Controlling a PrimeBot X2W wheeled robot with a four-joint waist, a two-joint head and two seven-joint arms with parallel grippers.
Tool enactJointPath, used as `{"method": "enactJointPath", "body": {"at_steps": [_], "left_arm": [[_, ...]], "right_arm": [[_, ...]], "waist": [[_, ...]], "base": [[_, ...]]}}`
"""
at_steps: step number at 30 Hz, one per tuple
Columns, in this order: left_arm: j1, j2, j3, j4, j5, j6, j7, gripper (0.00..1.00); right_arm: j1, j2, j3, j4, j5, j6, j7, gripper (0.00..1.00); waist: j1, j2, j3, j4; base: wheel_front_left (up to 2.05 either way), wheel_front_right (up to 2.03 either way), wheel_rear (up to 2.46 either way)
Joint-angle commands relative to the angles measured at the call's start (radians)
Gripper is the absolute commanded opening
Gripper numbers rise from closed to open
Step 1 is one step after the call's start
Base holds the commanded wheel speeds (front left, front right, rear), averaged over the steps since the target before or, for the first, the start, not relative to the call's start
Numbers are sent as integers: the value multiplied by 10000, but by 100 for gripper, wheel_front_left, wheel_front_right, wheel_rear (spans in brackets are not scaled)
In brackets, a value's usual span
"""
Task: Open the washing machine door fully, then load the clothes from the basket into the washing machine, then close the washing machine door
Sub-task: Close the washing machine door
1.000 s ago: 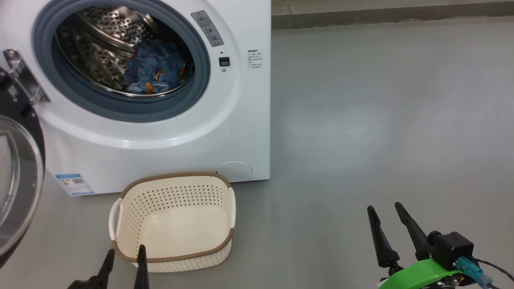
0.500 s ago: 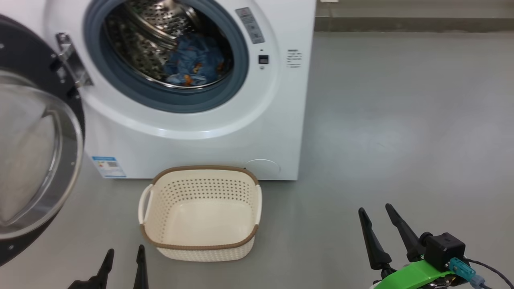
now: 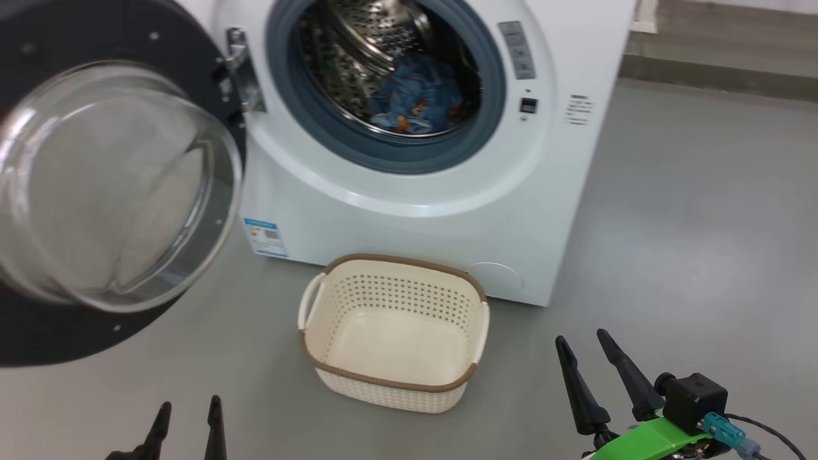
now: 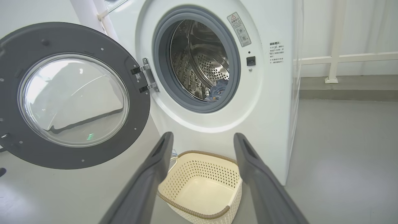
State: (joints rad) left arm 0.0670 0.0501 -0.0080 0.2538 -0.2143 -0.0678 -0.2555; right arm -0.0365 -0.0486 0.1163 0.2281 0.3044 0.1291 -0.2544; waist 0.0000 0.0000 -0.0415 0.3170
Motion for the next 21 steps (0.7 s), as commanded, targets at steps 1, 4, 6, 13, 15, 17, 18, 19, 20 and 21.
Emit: {"method": "enactJointPath", "body": {"at_steps": [1, 4, 6, 13, 15, 17, 18, 19, 20, 21], "left_arm": [[-140, 169, 346, -176, 113, -35, -63, 100], [-118, 189, 345, -184, 147, -28, -63, 100], [-102, 220, 362, -189, 154, -22, -63, 100], [6, 229, 615, -439, 59, 142, -63, 100], [50, 213, 688, -537, 35, 199, -63, 100], [81, 198, 741, -620, 20, 235, -63, 100], [97, 189, 771, -671, 10, 256, -63, 100], [118, 178, 793, -719, 0, 271, -63, 100], [142, 168, 814, -767, -6, 290, -63, 100], [166, 156, 832, -814, -14, 308, -63, 100]], "right_arm": [[-136, -16, 270, -201, 98, 16, -74, 100], [-103, -16, 286, -194, 161, 16, -74, 100], [-79, -16, 303, -204, 208, 16, -74, 100], [-294, -16, 731, -216, 257, 16, -74, 100], [-404, -16, 860, -176, 264, 16, -74, 100], [-509, -16, 928, -121, 262, 16, -74, 100], [-552, -16, 955, -92, 249, 16, -74, 100], [-592, -16, 982, -62, 226, 16, -74, 100], [-630, -16, 1010, -33, 219, 16, -74, 100], [-668, -16, 1042, -3, 211, 16, -74, 100]], "waist": [[0, 0, -190, 716], [0, 0, -252, 1088], [0, 0, -284, 1311], [0, 0, -85, 1673], [0, 0, -34, 1713], [0, 0, 19, 1752], [0, 0, 41, 1771], [0, 0, 61, 1787], [0, 0, 78, 1803], [0, 0, 92, 1817]], "base": [[0, 0, 0], [0, 0, 0], [0, 0, 0], [0, 0, 0], [0, 0, 0], [0, 0, 0], [0, 0, 0], [0, 0, 0], [0, 0, 0], [0, 0, 0]]}}
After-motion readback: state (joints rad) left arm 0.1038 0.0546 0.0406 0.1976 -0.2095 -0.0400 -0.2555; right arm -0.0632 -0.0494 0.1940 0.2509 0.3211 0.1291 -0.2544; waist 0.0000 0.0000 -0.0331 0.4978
